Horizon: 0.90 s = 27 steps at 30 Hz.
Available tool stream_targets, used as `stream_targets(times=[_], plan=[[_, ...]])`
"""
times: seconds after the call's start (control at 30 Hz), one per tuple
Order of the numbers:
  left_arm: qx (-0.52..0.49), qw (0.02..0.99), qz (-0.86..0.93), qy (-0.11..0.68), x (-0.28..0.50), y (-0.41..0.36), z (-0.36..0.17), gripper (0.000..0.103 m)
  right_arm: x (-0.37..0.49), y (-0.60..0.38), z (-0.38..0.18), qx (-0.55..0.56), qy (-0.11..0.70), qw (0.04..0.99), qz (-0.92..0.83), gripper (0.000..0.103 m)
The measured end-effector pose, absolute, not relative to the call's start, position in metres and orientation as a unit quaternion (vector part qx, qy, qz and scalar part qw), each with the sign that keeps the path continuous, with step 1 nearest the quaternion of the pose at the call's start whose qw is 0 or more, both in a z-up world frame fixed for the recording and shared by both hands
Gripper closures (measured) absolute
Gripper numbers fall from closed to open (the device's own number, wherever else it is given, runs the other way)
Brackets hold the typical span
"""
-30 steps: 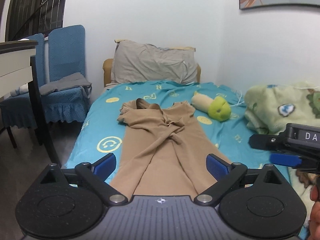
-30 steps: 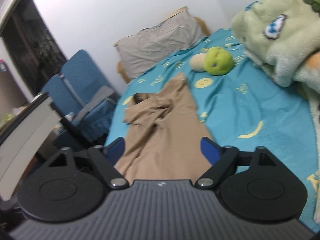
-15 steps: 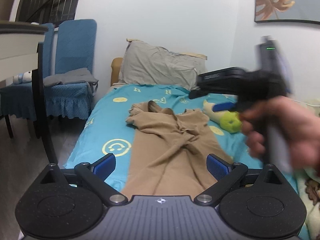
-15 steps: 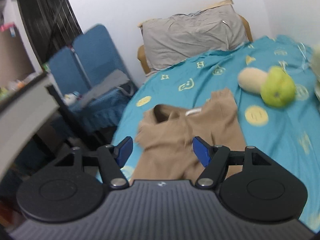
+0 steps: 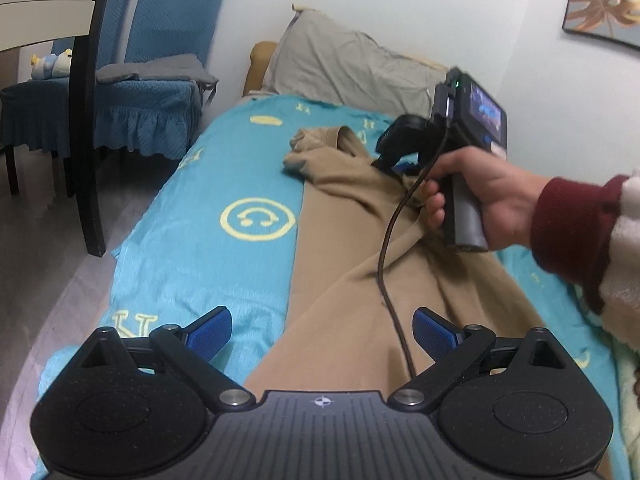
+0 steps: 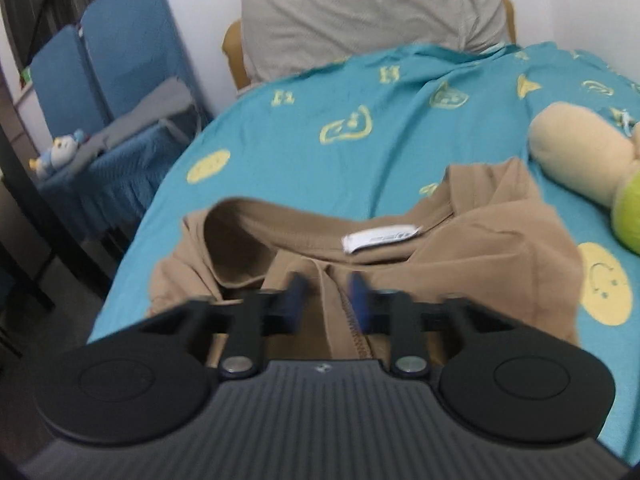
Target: Fold clothes
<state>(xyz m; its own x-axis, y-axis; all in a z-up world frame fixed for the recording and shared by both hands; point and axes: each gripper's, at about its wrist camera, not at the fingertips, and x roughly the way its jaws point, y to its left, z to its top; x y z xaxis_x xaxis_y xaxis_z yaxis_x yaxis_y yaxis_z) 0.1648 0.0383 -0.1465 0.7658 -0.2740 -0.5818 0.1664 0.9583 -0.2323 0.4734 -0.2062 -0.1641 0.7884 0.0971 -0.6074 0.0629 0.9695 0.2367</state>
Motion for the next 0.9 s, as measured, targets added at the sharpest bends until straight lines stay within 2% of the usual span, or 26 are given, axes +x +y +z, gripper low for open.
stream_targets(times=[0.03,0.1,0.3,0.6,0.77,0.9], plan=[[-0.08,0.936,-0.118,0.323,0.165,0.037,-0.148,0.005,0.47,-0.205,-0.163,0.118,0.317,0.941,0.015,0.097],[-0.076,0.936,-0.117,0.322,0.163,0.035,-0.148,0.005,0.458,-0.211,-0.157,0.131,0.291,0.948,0.007,0.099],[-0.059,0.951,-0.122,0.279,0.149,0.031,-0.135,0.005,0.417,-0.252,-0.137,0.191,0.207,0.956,-0.079,0.099],[-0.011,0.951,-0.142,0.274,0.151,0.012,-0.143,0.005,0.427,-0.284,-0.171,0.213,0.258,0.936,-0.108,0.098],[-0.037,0.951,-0.131,0.277,0.155,0.015,-0.142,0.005,0.417,-0.28,-0.151,0.185,0.279,0.938,-0.093,0.096],[-0.024,0.958,-0.111,0.265,0.147,0.015,-0.134,0.005,0.378,-0.276,-0.117,0.158,0.281,0.944,-0.072,0.096]])
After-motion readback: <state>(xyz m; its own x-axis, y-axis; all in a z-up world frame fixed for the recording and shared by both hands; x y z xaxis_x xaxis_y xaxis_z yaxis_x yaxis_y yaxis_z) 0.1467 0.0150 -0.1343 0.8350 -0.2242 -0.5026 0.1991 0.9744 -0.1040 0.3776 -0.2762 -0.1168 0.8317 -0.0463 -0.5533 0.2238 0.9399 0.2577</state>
